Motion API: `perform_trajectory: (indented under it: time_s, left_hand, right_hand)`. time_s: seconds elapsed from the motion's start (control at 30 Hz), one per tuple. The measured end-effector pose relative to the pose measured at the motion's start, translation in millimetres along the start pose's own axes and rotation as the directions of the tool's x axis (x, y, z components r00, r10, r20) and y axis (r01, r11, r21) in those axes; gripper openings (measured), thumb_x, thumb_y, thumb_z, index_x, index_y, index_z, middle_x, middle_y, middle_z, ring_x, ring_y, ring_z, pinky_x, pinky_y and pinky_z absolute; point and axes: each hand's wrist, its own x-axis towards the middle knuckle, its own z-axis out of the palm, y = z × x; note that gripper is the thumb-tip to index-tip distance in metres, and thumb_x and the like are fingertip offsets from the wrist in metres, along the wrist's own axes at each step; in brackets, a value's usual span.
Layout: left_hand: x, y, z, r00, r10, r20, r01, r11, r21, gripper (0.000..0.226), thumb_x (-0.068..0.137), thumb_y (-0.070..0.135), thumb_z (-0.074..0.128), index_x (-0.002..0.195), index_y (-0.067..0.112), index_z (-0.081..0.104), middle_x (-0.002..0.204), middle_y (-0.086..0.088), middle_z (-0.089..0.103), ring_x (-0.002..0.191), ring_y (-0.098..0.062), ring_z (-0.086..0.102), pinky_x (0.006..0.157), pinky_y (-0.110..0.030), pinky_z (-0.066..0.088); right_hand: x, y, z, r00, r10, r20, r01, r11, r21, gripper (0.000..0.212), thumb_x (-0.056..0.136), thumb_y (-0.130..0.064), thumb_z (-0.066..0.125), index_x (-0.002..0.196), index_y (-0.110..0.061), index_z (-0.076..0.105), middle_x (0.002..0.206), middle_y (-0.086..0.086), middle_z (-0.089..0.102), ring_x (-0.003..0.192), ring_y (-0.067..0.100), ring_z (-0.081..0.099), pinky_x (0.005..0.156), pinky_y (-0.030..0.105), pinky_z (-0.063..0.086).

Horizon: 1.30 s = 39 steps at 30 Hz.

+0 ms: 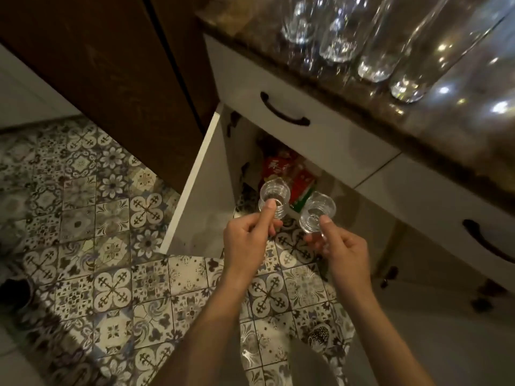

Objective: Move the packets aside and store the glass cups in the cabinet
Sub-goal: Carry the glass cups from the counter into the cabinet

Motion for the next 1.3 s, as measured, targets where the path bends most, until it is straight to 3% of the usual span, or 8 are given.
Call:
perform_trajectory:
  time_s: [0.2, 0.3, 0.5, 0.77, 0.87, 1.0, 1.17, 1.3]
  left_hand:
    - [36.6, -77.7, 28.2, 1.000, -0.007, -0.014, 0.007, 1.000, 0.021, 0.050, 0.093, 0.054, 0.060, 0.062, 0.016, 0.072, 0.077, 0.001, 0.079, 0.082, -0.013, 0.075, 0.079, -0.033, 0.057]
    - [73.1, -133.1, 42.0, 0.998, 0.061, -0.021, -0.060, 0.998, 0.027, 0.049, 0.091, 0.057, 0.060, 0.060, 0.021, 0.071, 0.075, 0.002, 0.078, 0.079, -0.013, 0.075, 0.077, -0.033, 0.058]
    - [139.6, -253.1, 68.5, 0.994, 0.106, -0.026, -0.105, 0.993, 0.051, 0.050, 0.095, 0.050, 0.060, 0.058, 0.019, 0.073, 0.073, -0.002, 0.076, 0.077, -0.014, 0.074, 0.071, -0.028, 0.056]
    - [223.8, -378.7, 121.5, 0.988, 0.156, -0.003, -0.156, 0.988, 0.010, 0.054, 0.098, 0.042, 0.061, 0.058, 0.006, 0.071, 0.070, -0.007, 0.074, 0.077, -0.011, 0.075, 0.076, -0.030, 0.058]
    - [240.9, -421.8, 147.6, 0.974, 0.226, 0.016, -0.227, 0.973, 0.046, 0.058, 0.095, 0.053, 0.059, 0.051, 0.015, 0.068, 0.057, -0.004, 0.068, 0.053, -0.011, 0.063, 0.068, -0.037, 0.055]
    - [255.6, -465.2, 176.6, 0.958, 0.283, 0.050, -0.287, 0.952, 0.104, 0.067, 0.093, 0.050, 0.060, 0.037, 0.021, 0.039, 0.036, 0.010, 0.033, 0.036, -0.008, 0.027, 0.044, -0.035, 0.032]
    - [275.7, -496.3, 228.6, 0.956, 0.278, 0.094, -0.280, 0.960, 0.006, 0.067, 0.095, 0.036, 0.067, 0.038, 0.014, 0.038, 0.035, 0.010, 0.033, 0.034, -0.006, 0.030, 0.047, -0.023, 0.025]
    - [284.1, -507.1, 278.5, 0.949, 0.282, 0.140, -0.280, 0.959, -0.034, 0.049, 0.090, 0.048, 0.067, 0.046, 0.028, 0.069, 0.051, 0.009, 0.066, 0.054, -0.009, 0.063, 0.065, -0.028, 0.049]
  right_hand:
    - [48.5, 93.3, 1.1, 0.999, 0.027, 0.031, -0.026, 0.999, -0.041, 0.079, 0.078, -0.066, 0.061, 0.080, 0.013, 0.066, 0.080, 0.027, 0.071, 0.075, 0.020, 0.076, 0.069, 0.031, 0.064]
    - [95.2, 153.8, 17.8, 1.000, 0.002, -0.028, -0.004, 0.996, -0.094, 0.101, 0.068, -0.088, 0.057, 0.081, 0.011, 0.064, 0.089, 0.034, 0.065, 0.084, 0.047, 0.067, 0.074, 0.059, 0.061]
    - [183.6, 252.6, 61.1, 0.993, -0.044, -0.112, 0.039, 0.998, -0.048, 0.052, 0.078, -0.066, 0.063, 0.072, -0.016, 0.077, 0.089, 0.000, 0.073, 0.092, 0.025, 0.072, 0.089, 0.057, 0.057]
    - [284.6, 366.3, 78.6, 0.991, 0.033, -0.129, -0.037, 0.999, -0.034, 0.033, 0.091, -0.052, 0.053, 0.085, -0.030, 0.077, 0.101, 0.004, 0.075, 0.095, 0.025, 0.067, 0.094, 0.051, 0.053]
    - [321.6, 401.4, 77.6, 0.990, 0.051, -0.135, -0.035, 0.993, 0.112, 0.036, 0.098, -0.039, 0.059, 0.069, -0.021, 0.073, 0.093, 0.011, 0.080, 0.080, 0.022, 0.072, 0.098, 0.051, 0.055]
    - [351.2, 456.6, 66.3, 0.987, 0.014, -0.160, 0.006, 0.992, 0.123, 0.036, 0.095, -0.050, 0.058, 0.088, -0.019, 0.075, 0.084, -0.001, 0.079, 0.090, 0.020, 0.077, 0.081, 0.042, 0.056]
    - [374.5, 490.7, 35.5, 0.991, -0.037, -0.129, 0.060, 0.982, 0.179, 0.023, 0.100, -0.028, 0.062, 0.080, -0.023, 0.071, 0.080, 0.000, 0.075, 0.074, -0.002, 0.074, 0.072, 0.018, 0.058]
    - [388.1, 515.4, 0.0, 0.967, -0.055, -0.248, 0.096, 0.983, 0.156, 0.022, 0.087, -0.038, 0.070, 0.066, -0.034, 0.066, 0.064, -0.003, 0.062, 0.079, 0.021, 0.065, 0.096, 0.048, 0.057]
